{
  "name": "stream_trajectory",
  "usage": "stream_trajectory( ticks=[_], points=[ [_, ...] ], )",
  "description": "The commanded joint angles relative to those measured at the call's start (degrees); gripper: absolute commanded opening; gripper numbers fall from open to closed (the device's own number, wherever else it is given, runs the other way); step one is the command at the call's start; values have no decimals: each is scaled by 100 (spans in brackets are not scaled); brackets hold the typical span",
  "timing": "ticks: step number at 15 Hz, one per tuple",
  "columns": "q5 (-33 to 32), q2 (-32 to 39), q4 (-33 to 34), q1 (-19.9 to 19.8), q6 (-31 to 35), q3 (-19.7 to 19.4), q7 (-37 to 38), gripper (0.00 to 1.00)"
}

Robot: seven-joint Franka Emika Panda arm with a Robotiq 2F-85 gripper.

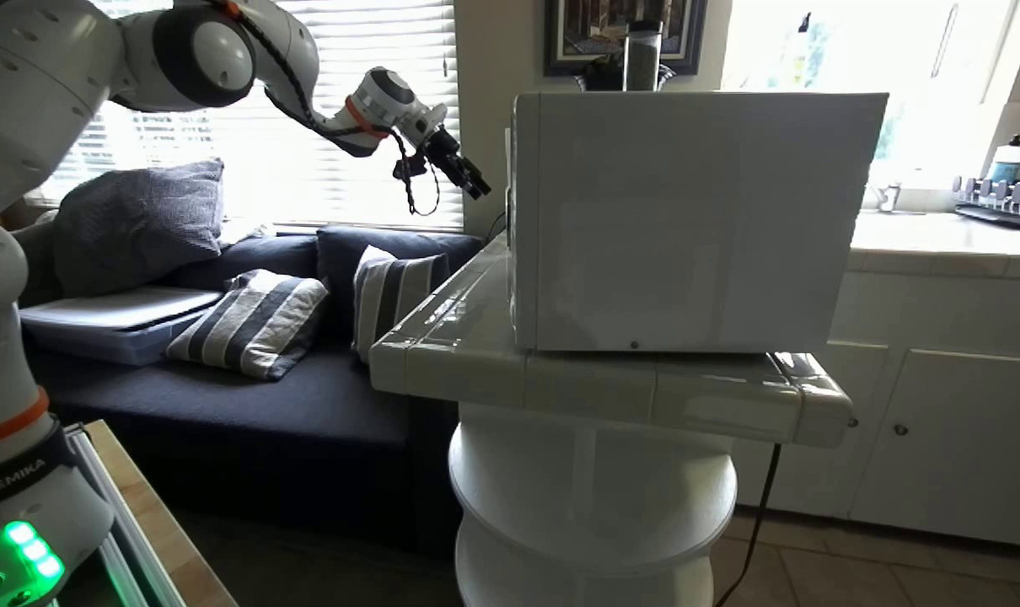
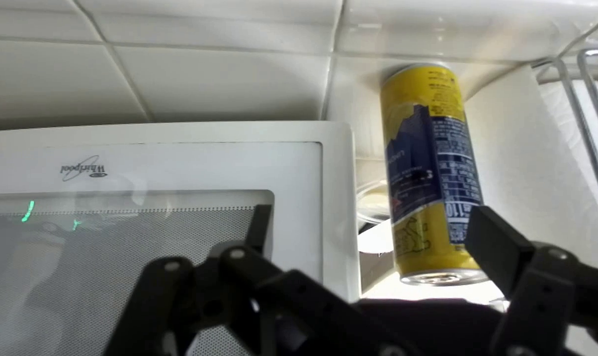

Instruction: Move the can to the shelf below the counter

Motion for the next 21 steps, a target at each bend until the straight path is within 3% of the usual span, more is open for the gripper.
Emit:
stream_trajectory(
  ticks=[1, 11, 21],
  points=[
    [-210, 669, 867, 152, 58, -236, 187, 100],
    [-734, 1575, 1841, 142, 278, -503, 138, 100],
    [-870, 2024, 2287, 111, 371, -718, 126, 100]
  ],
)
